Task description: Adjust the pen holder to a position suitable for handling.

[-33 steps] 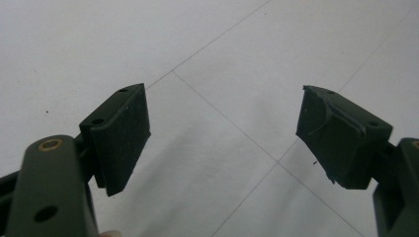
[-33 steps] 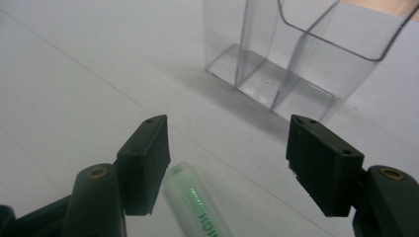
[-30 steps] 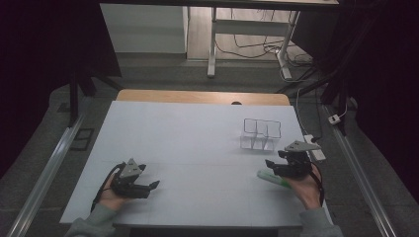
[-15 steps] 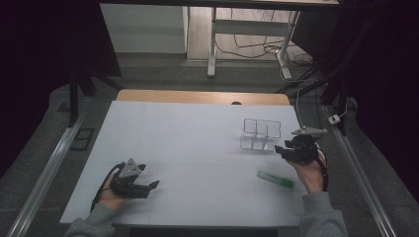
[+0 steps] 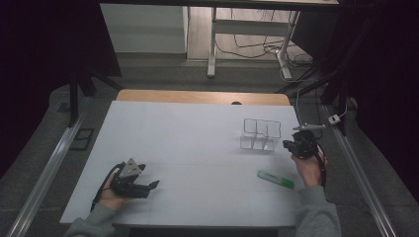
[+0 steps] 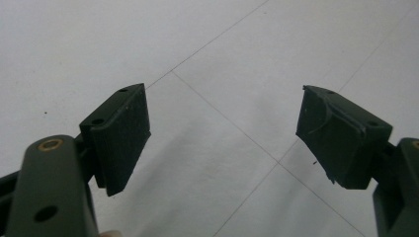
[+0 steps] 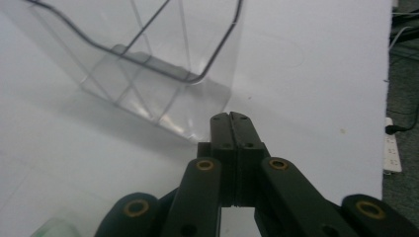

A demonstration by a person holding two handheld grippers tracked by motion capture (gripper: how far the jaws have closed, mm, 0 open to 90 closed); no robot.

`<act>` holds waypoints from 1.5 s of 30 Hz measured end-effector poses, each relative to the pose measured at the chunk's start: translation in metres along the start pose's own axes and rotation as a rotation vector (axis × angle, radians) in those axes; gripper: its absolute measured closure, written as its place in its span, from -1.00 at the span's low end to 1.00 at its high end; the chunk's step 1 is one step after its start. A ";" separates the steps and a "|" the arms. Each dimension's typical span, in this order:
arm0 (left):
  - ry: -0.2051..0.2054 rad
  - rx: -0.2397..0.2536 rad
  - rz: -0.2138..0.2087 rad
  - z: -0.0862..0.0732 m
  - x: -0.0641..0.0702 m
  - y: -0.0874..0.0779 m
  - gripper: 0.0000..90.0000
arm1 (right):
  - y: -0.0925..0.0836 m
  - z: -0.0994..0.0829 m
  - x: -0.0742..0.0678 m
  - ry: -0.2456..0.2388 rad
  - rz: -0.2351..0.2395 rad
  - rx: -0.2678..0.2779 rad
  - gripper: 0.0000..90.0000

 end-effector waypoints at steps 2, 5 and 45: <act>0.002 -0.001 0.000 0.000 0.000 0.000 -0.54 | 0.003 0.002 0.003 0.001 -0.006 0.009 1.00; 0.004 0.001 0.004 0.000 0.000 0.000 -0.54 | 0.007 0.004 0.010 0.003 -0.012 0.017 1.00; 0.013 -0.010 0.006 0.000 -0.001 0.001 -0.54 | 0.036 0.010 0.008 -0.050 0.071 0.020 1.00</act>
Point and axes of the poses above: each handheld gripper's, and its own axes: y roughly forward along the jaws, z roughly out of its top, x roughly to its right, the point moved 5 cm from there along y, roughly forward along the jaws, and after that the axes turned 3 degrees about -x, right-handed, at the moved point
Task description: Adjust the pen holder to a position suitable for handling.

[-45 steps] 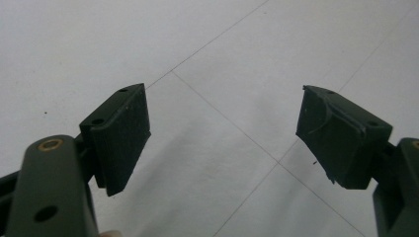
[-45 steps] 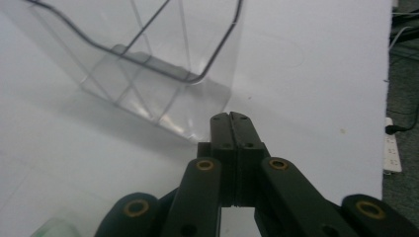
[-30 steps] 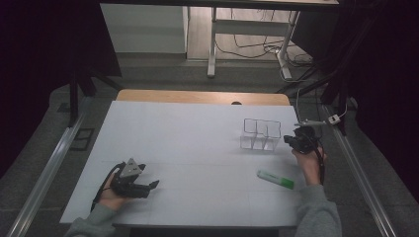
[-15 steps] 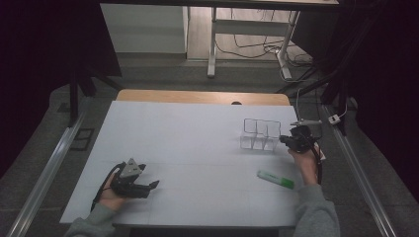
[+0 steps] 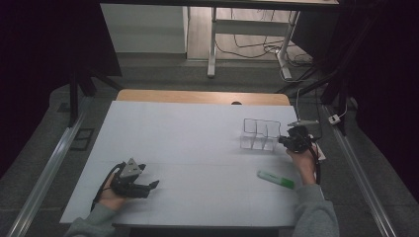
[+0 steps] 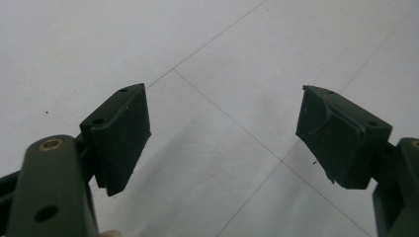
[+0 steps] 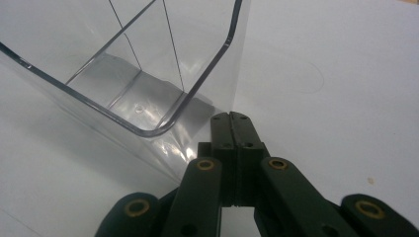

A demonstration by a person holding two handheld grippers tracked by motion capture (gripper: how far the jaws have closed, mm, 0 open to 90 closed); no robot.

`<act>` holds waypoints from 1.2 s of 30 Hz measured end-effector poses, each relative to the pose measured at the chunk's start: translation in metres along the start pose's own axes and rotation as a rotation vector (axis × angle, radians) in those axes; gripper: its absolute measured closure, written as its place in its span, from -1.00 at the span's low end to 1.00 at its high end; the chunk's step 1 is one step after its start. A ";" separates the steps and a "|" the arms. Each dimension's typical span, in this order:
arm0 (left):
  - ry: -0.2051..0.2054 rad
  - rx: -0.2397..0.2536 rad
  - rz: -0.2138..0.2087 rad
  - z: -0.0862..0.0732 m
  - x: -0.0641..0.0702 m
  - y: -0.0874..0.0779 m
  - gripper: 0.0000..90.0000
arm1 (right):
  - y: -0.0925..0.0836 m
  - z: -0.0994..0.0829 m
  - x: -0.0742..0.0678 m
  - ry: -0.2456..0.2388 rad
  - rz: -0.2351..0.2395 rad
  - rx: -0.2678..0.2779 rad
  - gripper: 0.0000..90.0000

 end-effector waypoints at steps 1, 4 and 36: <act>0.001 0.000 0.000 0.000 0.000 0.000 -0.54 | 0.000 0.000 -0.001 0.001 0.002 0.002 1.00; 0.000 0.000 0.000 0.000 0.000 0.000 -0.54 | 0.001 0.001 -0.003 -0.003 0.012 0.004 1.00; 0.003 -0.009 0.001 0.000 0.000 0.002 -0.53 | 0.019 0.014 -0.035 -0.056 0.043 0.040 1.00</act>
Point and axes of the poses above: each handheld gripper's, and its own axes: y roughly forward along the jaws, z roughly out of its top, x roughly to its right, the point moved 5 cm from there along y, roughly forward along the jaws, and after that the axes turned 3 degrees about -x, right-handed, at the moved point
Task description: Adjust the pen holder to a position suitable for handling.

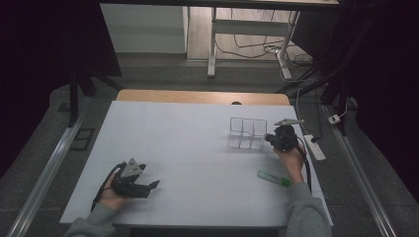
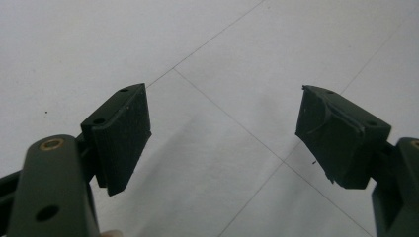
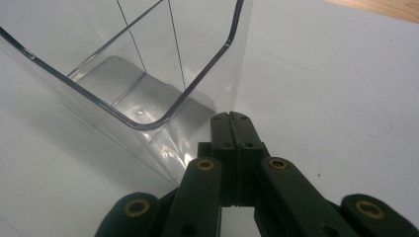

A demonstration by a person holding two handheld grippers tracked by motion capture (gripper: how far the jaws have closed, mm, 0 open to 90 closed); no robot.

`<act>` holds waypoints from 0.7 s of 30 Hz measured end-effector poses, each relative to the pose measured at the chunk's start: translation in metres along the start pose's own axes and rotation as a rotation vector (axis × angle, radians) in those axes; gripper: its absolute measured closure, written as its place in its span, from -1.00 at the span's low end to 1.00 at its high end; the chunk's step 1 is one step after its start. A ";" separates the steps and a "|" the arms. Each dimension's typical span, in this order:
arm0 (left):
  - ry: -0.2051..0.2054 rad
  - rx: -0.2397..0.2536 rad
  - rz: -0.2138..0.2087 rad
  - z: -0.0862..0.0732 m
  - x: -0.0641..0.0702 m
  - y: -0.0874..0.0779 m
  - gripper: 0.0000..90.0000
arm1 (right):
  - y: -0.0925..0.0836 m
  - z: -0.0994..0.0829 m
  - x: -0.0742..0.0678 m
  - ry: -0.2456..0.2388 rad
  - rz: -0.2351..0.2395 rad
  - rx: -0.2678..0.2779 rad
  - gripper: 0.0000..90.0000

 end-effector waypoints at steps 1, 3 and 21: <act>0.000 -0.002 0.003 0.000 0.000 0.000 -0.53 | 0.000 0.000 -0.001 0.000 0.001 0.001 1.00; 0.002 -0.002 0.003 0.000 0.000 0.000 -0.53 | 0.002 0.001 -0.002 -0.002 0.002 0.002 1.00; -0.004 -0.002 0.002 0.000 0.000 0.000 -0.53 | 0.018 0.012 -0.028 -0.057 0.024 -0.010 1.00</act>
Point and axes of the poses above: each handheld gripper's, and its own axes: y roughly forward along the jaws, z roughly out of its top, x roughly to its right, the point moved 5 cm from there along y, roughly forward along the jaws, and after that the axes turned 3 degrees about -x, right-handed, at the moved point
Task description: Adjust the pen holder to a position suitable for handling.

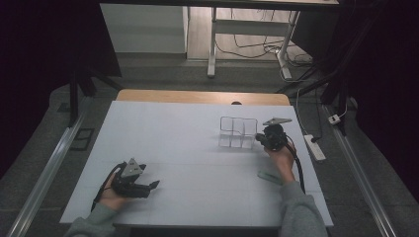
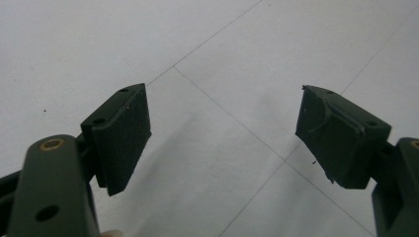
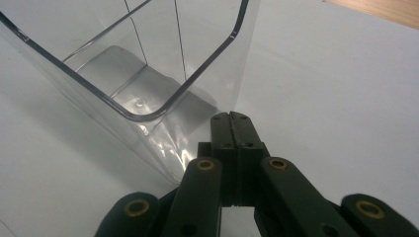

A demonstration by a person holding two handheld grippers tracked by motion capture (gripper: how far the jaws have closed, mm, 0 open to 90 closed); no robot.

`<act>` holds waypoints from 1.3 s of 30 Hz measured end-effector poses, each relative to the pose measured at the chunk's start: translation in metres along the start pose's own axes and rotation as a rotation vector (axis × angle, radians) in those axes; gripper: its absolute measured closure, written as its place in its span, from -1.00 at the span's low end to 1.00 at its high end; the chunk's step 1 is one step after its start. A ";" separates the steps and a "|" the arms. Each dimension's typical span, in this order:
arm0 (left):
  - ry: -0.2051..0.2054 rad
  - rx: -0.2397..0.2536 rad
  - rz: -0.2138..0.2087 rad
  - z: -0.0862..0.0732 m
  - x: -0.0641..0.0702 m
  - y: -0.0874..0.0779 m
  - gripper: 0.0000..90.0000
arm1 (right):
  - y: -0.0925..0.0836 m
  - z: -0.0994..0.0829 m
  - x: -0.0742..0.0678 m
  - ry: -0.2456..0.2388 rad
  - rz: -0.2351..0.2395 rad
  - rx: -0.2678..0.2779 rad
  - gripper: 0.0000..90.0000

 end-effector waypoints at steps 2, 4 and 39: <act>-0.001 0.000 0.000 0.000 0.000 0.000 -0.53 | 0.004 0.004 -0.007 -0.015 0.012 0.002 1.00; 0.001 -0.002 -0.001 0.000 0.000 0.000 -0.53 | 0.005 0.006 -0.011 -0.025 0.015 -0.003 1.00; 0.002 -0.002 0.001 0.000 -0.001 0.000 -0.53 | 0.032 0.032 -0.051 -0.056 0.045 0.011 1.00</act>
Point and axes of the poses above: each handheld gripper's, and its own axes: y roughly forward along the jaws, z roughly out of its top, x roughly to its right, the point moved 5 cm from there along y, roughly forward along the jaws, and after that the axes turned 3 degrees about -x, right-handed, at the moved point
